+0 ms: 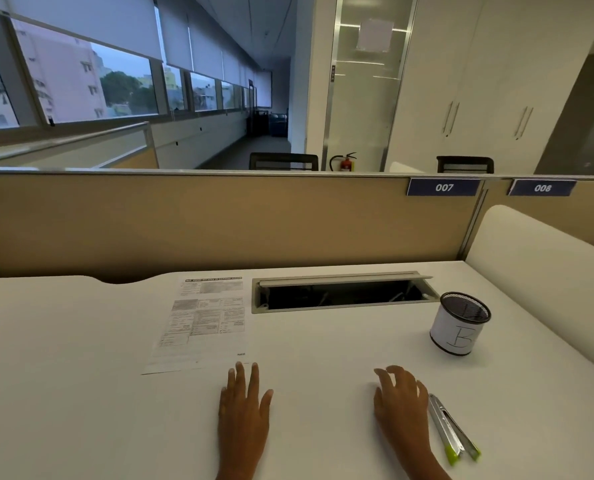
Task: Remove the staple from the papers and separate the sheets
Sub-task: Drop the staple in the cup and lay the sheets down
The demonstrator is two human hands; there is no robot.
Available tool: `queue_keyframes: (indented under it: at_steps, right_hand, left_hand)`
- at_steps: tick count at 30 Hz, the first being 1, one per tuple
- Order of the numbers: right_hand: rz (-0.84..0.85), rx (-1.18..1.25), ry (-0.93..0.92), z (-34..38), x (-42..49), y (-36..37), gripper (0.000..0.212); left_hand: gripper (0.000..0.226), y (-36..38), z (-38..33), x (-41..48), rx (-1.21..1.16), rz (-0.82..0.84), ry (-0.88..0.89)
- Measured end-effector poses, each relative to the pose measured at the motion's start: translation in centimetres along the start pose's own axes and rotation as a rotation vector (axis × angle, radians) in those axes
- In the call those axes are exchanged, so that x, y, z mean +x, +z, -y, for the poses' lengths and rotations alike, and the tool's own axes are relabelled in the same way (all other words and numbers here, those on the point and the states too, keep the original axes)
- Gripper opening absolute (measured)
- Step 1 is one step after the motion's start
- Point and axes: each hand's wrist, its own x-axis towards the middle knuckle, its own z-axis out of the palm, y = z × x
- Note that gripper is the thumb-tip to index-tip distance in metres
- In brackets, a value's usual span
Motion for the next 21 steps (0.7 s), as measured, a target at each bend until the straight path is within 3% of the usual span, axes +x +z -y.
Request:
queue_keyframes:
  at_steps: [5, 9, 15, 17, 21]
  right_hand:
    - [0.198, 0.029, 0.309, -4.9, -1.8, -1.3, 0.038]
    - [0.162, 0.08, 0.428, -5.8, -2.6, -2.9, 0.049]
    - [0.142, 0.132, 0.324, -5.5, -2.2, -1.7, 0.039]
    - [0.13, 0.177, 0.333, -4.4, -1.7, -1.0, 0.038]
    - [0.197, 0.217, 0.179, 0.9, 0.1, -0.6, 0.04]
  left_hand:
    - [0.057, 0.8, -1.1, -1.2, 0.018, -0.017, -0.011]
    - [0.058, 0.7, -1.2, -1.6, -0.008, 0.051, -0.025]
    - [0.059, -0.2, -0.3, -1.2, 0.028, 0.042, -0.047]
    - [0.059, -0.6, 0.1, -0.8, 0.03, 0.02, -0.053]
    - [0.059, -1.2, 1.5, 0.8, 0.054, -0.011, -0.052]
